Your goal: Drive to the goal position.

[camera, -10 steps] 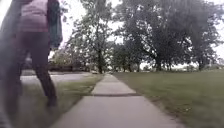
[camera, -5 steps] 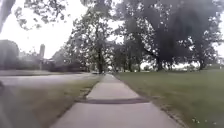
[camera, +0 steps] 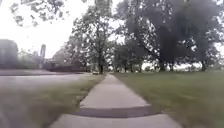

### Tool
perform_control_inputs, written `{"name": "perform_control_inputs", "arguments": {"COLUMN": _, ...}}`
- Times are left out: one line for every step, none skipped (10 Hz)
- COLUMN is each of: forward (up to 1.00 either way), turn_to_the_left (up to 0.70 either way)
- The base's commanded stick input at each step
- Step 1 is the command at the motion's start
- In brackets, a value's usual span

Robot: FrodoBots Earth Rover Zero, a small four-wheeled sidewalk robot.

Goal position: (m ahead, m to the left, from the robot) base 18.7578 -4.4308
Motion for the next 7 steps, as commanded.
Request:
{"name": "perform_control_inputs", "arguments": {"forward": 1.0, "turn_to_the_left": 0.0}}
{"name": "perform_control_inputs", "arguments": {"forward": 1.0, "turn_to_the_left": 0.0}}
{"name": "perform_control_inputs", "arguments": {"forward": 1.0, "turn_to_the_left": 0.0}}
{"name": "perform_control_inputs", "arguments": {"forward": 1.0, "turn_to_the_left": 0.0}}
{"name": "perform_control_inputs", "arguments": {"forward": 1.0, "turn_to_the_left": 0.0}}
{"name": "perform_control_inputs", "arguments": {"forward": 1.0, "turn_to_the_left": 0.0}}
{"name": "perform_control_inputs", "arguments": {"forward": 1.0, "turn_to_the_left": 0.0}}
